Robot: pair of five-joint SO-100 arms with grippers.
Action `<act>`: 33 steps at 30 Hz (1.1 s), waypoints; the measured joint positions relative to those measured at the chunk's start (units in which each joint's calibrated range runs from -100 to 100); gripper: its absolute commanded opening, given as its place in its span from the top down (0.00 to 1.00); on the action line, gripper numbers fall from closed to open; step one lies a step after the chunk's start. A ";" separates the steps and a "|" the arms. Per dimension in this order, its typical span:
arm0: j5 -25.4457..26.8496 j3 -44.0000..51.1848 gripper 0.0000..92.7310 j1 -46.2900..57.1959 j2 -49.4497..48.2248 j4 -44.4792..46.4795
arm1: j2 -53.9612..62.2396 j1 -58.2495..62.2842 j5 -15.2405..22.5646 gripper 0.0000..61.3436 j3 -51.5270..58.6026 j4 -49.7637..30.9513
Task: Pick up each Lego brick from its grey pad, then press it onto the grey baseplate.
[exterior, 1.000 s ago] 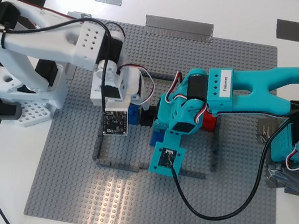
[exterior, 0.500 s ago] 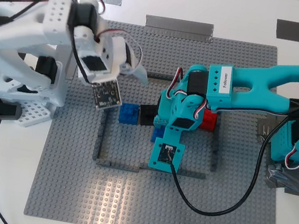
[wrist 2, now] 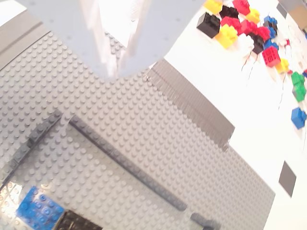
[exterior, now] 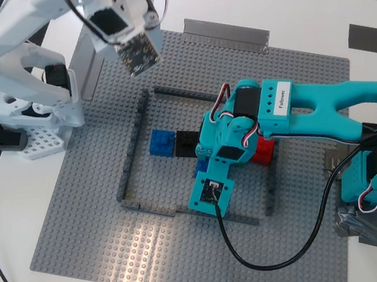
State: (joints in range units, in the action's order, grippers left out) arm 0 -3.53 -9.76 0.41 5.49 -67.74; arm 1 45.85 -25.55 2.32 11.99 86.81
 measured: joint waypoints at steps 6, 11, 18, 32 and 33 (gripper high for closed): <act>0.00 -0.20 0.87 0.30 -0.51 -0.35 | -3.20 -14.18 -0.29 1.00 -5.90 -2.09; 0.00 -0.20 0.78 0.44 -1.69 -1.04 | -7.51 -23.09 -0.68 1.00 -6.48 -5.79; 0.00 -0.20 0.77 0.00 -2.28 -1.13 | -17.53 -33.18 -2.25 1.00 -11.90 -6.52; -0.10 11.71 0.82 0.00 -6.17 -11.65 | -27.20 -48.82 -5.47 1.00 -14.31 -8.61; 0.00 13.76 0.87 0.07 -7.27 -12.96 | -28.67 -48.91 -5.62 1.00 -15.09 -8.61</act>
State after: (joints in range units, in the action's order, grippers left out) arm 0 -3.53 4.00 0.48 -1.78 -80.70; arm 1 17.18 -74.45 -3.30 -3.09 78.20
